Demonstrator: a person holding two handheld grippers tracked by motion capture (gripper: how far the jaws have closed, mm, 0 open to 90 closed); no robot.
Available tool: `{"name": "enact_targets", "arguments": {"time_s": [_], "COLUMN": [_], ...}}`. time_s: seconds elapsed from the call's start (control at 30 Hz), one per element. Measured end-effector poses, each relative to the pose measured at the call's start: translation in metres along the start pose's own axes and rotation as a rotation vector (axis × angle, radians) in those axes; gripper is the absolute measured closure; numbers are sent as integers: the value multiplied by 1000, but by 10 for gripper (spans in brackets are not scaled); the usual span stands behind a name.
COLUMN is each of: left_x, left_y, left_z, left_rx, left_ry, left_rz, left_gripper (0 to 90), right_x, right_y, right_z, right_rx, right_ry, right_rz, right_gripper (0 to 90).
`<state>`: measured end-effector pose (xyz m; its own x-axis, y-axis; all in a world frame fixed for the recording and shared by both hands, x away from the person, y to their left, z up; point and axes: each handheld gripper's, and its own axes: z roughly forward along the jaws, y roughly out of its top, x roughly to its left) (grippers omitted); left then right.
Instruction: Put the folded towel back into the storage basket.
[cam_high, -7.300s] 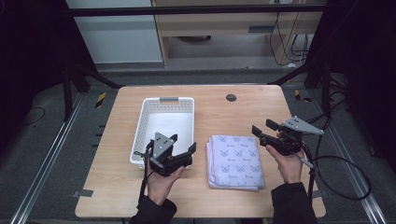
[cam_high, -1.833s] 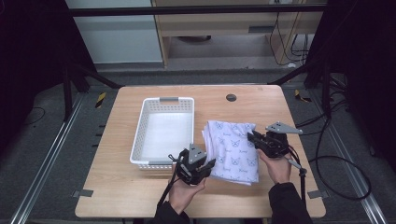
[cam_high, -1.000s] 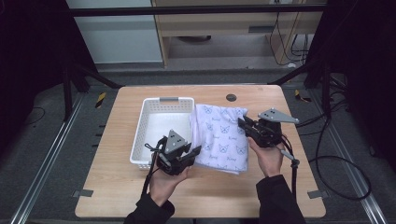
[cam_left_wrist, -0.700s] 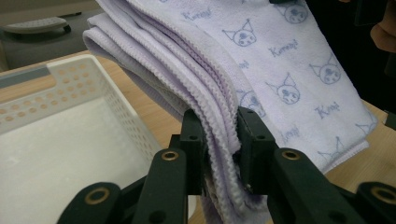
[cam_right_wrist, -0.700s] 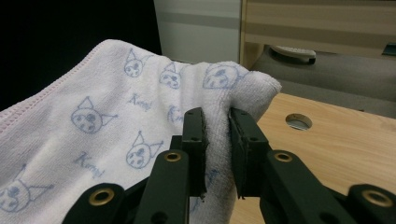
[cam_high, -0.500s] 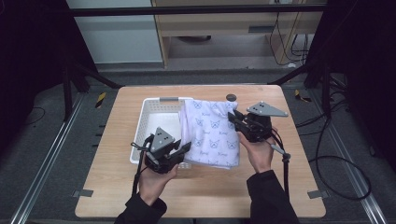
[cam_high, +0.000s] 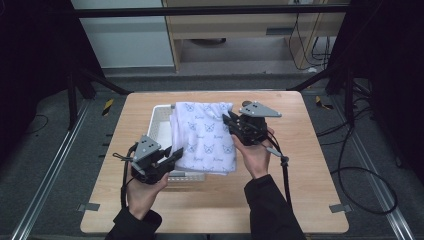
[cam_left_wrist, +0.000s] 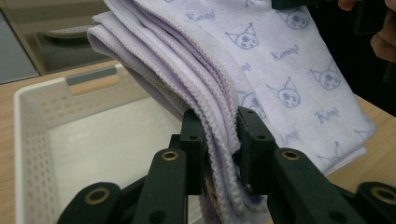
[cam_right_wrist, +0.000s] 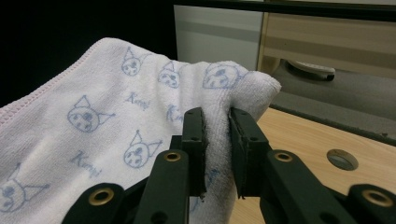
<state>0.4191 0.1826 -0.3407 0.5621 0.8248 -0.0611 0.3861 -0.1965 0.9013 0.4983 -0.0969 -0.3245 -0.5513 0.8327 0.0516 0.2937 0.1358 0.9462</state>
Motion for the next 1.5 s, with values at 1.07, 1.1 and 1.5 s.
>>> {"name": "enact_targets", "arguments": {"time_s": [1.07,1.1,1.5], "left_x": [61,62,77], "left_y": [-21,-21,-27], "left_z": [-11,-10,-4], "left_rx": [9,11,31], "left_ry": [104,107,126], "left_rz": [-76,-79,-103], "left_gripper": [733,733,734], "right_x": [47,48,50], "right_y": [13,13,8], "right_z": [70,73,98], "right_rx": [13,17,47], "right_ry": [54,53,54], "right_rz": [-38,-39,-47], "right_gripper": [770,770,770]}}
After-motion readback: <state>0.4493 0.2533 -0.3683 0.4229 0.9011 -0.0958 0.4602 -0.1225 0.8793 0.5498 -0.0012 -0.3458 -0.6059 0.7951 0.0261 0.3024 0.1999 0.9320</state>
